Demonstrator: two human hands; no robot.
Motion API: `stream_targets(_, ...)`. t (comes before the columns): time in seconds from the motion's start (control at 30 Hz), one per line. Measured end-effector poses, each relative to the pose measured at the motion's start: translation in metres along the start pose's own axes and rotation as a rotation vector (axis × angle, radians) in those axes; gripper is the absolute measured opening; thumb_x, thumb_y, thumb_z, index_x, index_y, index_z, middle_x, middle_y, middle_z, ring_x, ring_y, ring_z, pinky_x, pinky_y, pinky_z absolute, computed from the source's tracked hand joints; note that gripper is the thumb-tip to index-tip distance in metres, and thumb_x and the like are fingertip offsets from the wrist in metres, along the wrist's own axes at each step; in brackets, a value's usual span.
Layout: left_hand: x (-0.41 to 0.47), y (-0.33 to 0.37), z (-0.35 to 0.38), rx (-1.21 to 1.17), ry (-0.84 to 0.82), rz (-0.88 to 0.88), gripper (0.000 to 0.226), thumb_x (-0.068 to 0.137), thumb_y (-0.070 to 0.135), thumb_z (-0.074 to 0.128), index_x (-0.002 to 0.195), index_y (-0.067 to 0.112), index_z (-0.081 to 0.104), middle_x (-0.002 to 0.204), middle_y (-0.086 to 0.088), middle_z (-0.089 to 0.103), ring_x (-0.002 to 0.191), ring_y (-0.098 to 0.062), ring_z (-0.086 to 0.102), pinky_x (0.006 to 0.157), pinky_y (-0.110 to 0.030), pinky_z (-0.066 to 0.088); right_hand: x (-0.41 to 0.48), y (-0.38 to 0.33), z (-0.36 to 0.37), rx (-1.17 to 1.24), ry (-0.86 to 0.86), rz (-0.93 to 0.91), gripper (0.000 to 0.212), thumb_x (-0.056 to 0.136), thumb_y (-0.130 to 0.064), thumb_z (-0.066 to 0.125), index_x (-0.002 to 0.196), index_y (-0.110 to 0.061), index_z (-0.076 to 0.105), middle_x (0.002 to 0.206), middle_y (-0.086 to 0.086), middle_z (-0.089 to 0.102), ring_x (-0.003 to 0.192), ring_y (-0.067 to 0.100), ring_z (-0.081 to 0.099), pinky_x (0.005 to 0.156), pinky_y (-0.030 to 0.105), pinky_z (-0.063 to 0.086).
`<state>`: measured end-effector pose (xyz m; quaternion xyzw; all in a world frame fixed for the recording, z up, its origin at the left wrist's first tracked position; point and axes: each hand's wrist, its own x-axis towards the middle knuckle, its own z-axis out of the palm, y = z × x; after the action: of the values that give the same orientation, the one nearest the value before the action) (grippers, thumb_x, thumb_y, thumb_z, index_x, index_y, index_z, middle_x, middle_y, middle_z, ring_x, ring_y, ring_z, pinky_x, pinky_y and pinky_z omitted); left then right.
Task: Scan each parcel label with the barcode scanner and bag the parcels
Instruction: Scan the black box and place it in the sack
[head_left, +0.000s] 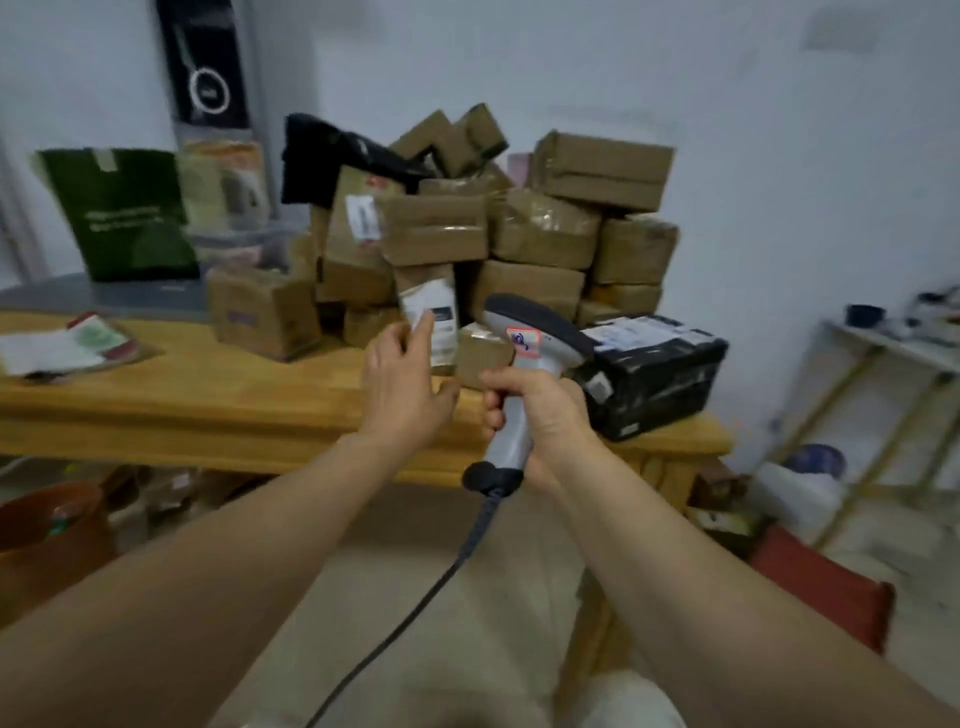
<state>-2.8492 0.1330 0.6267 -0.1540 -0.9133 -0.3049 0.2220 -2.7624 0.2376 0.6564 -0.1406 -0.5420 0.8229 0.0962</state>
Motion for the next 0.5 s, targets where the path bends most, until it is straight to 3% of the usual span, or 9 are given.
stream_targets(0.07, 0.012, 0.037, 0.012, -0.099, -0.063, 0.051, 0.076, 0.089, 0.029, 0.061, 0.152, 0.021, 0.02, 0.149, -0.012, 0.028, 0.139, -0.03, 0.023, 0.112, -0.039, 0.023, -0.003, -0.021, -0.029, 0.049, 0.072, -0.065, 0.016, 0.082, 0.001, 0.063, 0.071, -0.006, 0.055, 0.047, 0.003, 0.051, 0.04, 0.013, 0.043, 0.041, 0.022, 0.038)
stream_targets(0.13, 0.023, 0.071, 0.028, -0.252, -0.17, -0.013, 0.067, 0.09, 0.035, 0.06, 0.149, 0.016, 0.031, 0.145, -0.01, 0.038, 0.134, -0.029, 0.035, 0.111, -0.041, 0.033, -0.004, -0.036, -0.056, 0.084, 0.137, -0.109, 0.009, 0.082, 0.0, 0.064, 0.078, -0.006, 0.059, 0.05, 0.003, 0.054, 0.042, 0.014, 0.046, 0.045, 0.025, 0.04)
stream_targets(0.2, 0.029, 0.105, 0.038, -0.516, -0.29, -0.228, 0.058, 0.09, 0.04, 0.059, 0.139, 0.012, 0.045, 0.136, -0.006, 0.049, 0.119, -0.026, 0.05, 0.101, -0.04, 0.043, -0.002, -0.045, -0.081, 0.108, 0.2, -0.123, 0.007, 0.082, -0.001, 0.065, 0.081, -0.004, 0.059, 0.052, 0.005, 0.057, 0.043, 0.014, 0.048, 0.047, 0.027, 0.042)
stream_targets(0.27, 0.028, 0.134, 0.043, -0.875, -0.445, -0.589, 0.05, 0.09, 0.043, 0.061, 0.124, 0.008, 0.051, 0.122, -0.007, 0.056, 0.091, -0.022, 0.052, 0.091, -0.037, 0.044, 0.002, -0.052, -0.103, 0.117, 0.251, -0.123, 0.006, 0.082, -0.002, 0.065, 0.084, -0.005, 0.06, 0.053, 0.004, 0.058, 0.045, 0.013, 0.05, 0.047, 0.027, 0.044)
stream_targets(0.33, 0.028, 0.149, 0.055, -1.017, -0.598, -0.864, 0.05, 0.087, 0.049, 0.063, 0.102, 0.002, 0.054, 0.099, -0.014, 0.06, 0.077, -0.027, 0.051, 0.098, -0.045, 0.04, 0.006, -0.055, -0.122, 0.117, 0.293, -0.115, 0.01, 0.082, -0.003, 0.065, 0.09, -0.006, 0.062, 0.053, 0.003, 0.059, 0.046, 0.013, 0.051, 0.046, 0.025, 0.046)
stream_targets(0.37, 0.027, 0.152, 0.063, -1.055, -0.666, -0.933, 0.055, 0.081, 0.053, 0.067, 0.099, 0.003, 0.055, 0.095, -0.017, 0.062, 0.082, -0.03, 0.056, 0.103, -0.051, 0.035, 0.009, -0.055, -0.13, 0.118, 0.31, -0.112, 0.012, 0.082, -0.004, 0.066, 0.093, -0.007, 0.062, 0.053, 0.002, 0.06, 0.046, 0.013, 0.052, 0.046, 0.025, 0.046)
stream_targets(0.43, 0.027, 0.156, 0.079, -1.118, -0.78, -1.002, 0.075, 0.064, 0.058, 0.075, 0.116, 0.008, 0.057, 0.107, -0.021, 0.066, 0.101, -0.04, 0.061, 0.103, -0.063, 0.029, 0.015, -0.054, -0.143, 0.126, 0.337, -0.108, 0.017, 0.081, -0.004, 0.067, 0.097, -0.007, 0.062, 0.055, 0.002, 0.06, 0.046, 0.012, 0.053, 0.045, 0.025, 0.046)
stream_targets(0.5, 0.031, 0.157, 0.093, -1.145, -0.819, -1.024, 0.08, 0.063, 0.058, 0.075, 0.124, 0.009, 0.056, 0.111, -0.02, 0.066, 0.105, -0.04, 0.06, 0.104, -0.063, 0.03, 0.019, -0.052, -0.152, 0.135, 0.345, -0.104, 0.02, 0.08, -0.004, 0.067, 0.1, -0.006, 0.062, 0.056, 0.003, 0.06, 0.045, 0.012, 0.053, 0.044, 0.025, 0.046)
